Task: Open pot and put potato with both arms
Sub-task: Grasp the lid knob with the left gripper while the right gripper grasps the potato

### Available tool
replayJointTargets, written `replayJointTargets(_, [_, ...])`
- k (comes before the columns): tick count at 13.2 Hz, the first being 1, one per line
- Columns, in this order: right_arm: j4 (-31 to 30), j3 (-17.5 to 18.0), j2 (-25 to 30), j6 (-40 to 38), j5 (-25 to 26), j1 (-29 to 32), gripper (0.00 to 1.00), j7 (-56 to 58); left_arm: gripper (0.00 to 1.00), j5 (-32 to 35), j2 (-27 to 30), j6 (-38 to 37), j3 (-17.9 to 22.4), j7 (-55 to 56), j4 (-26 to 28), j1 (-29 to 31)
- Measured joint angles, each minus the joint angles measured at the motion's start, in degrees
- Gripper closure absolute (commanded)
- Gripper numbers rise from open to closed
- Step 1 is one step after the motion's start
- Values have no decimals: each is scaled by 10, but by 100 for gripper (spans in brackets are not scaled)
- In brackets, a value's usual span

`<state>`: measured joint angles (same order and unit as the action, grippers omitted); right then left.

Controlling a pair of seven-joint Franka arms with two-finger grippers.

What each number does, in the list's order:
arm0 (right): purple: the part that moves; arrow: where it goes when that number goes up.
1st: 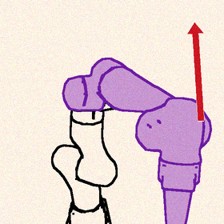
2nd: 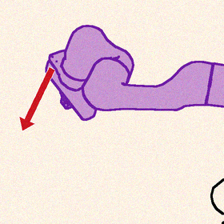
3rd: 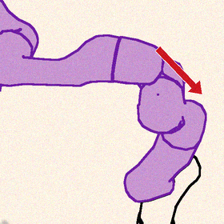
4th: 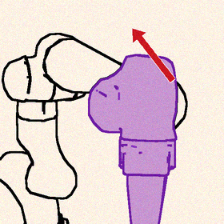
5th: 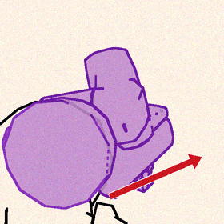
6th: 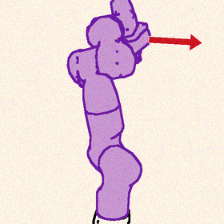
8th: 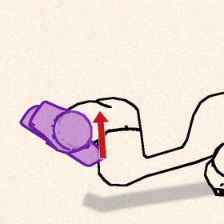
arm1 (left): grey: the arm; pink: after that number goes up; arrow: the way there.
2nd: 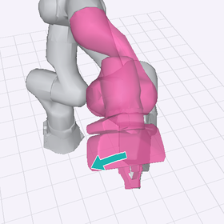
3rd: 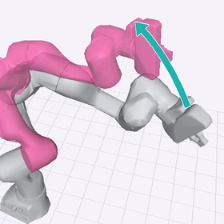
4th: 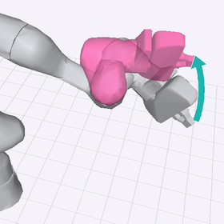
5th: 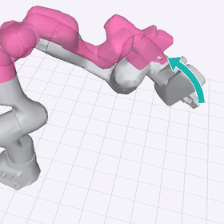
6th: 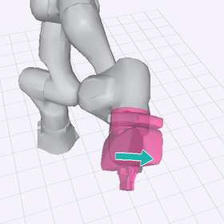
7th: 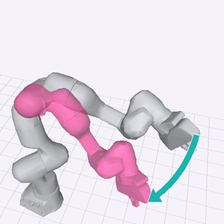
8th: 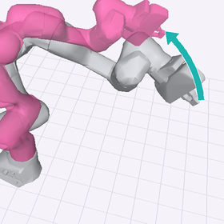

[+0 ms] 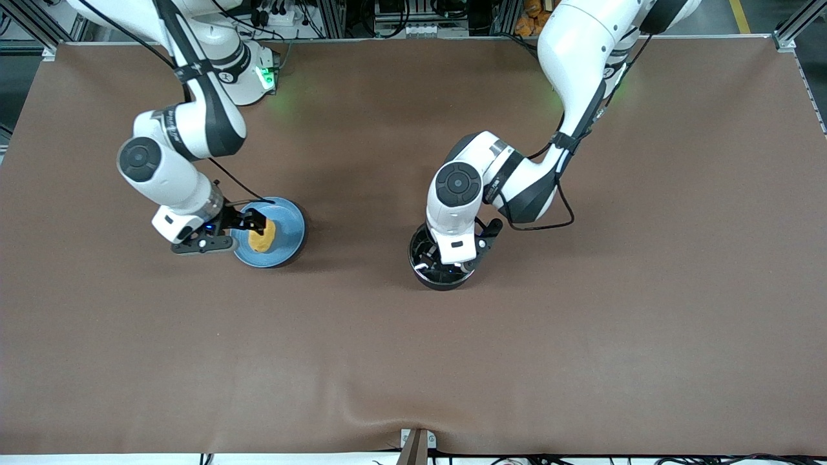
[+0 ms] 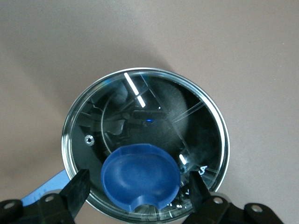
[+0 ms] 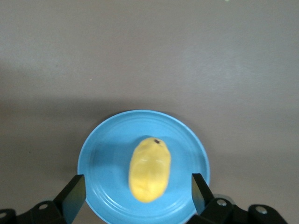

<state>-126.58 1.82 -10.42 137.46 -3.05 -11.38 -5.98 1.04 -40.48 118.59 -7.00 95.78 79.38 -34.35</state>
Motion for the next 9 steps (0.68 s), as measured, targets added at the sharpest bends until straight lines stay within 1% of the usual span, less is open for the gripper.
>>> replayJointTargets(1, [-2, 0, -13, 11, 0, -5, 0, -4, 10, 0, -1, 1, 1, 1, 0, 0])
replayJointTargets(2, [-3, 0, -25, 20, 0, -6, 0, -5, 18, 0, -3, 2, 2, 2, 0, 0])
replayJointTargets(3, [-4, 0, -36, 27, 0, -6, 0, -5, 29, 0, -5, 4, 3, 3, 0, 0])
replayJointTargets(4, [-5, -1, -44, 35, 0, -6, 0, -5, 45, 0, -6, 4, 4, 4, 0, 0])
replayJointTargets(5, [-7, -1, -50, 40, 0, -6, 0, -5, 65, 0, -7, 5, 4, 4, 0, 0])
replayJointTargets(7, [-12, -2, -55, 47, 0, -6, 0, -5, 99, 0, -7, 5, 4, 5, -1, 0])
replayJointTargets(9, [-19, -3, -58, 53, 0, -5, 0, -5, 100, 0, -7, 7, 4, 5, -3, 0])
